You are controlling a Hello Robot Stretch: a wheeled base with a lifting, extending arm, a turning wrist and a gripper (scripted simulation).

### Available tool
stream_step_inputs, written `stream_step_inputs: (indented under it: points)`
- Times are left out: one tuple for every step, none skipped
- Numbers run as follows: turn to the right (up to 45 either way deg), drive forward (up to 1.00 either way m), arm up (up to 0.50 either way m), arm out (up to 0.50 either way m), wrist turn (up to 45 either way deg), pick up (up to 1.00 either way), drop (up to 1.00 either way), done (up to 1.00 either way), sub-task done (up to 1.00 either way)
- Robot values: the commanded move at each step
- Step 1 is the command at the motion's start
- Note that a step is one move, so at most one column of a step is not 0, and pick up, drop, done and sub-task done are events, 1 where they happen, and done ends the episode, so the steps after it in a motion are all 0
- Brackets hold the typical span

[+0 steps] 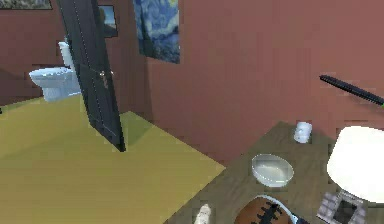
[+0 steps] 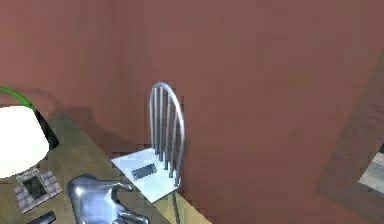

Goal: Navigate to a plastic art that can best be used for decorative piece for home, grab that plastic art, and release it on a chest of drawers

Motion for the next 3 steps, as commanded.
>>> stream_step_inputs:
  points:
    - [-18.0, 0.00, 0.00, 0.00, 0.0, 0.00, 0.00, 0.00, 0.00]
    - [0.0, 0.00, 0.50, 0.00, 0.0, 0.00, 0.00, 0.00, 0.00]
    - [0.0, 0.00, 0.38, 0.00, 0.0, 0.00, 0.00, 0.00, 0.00]
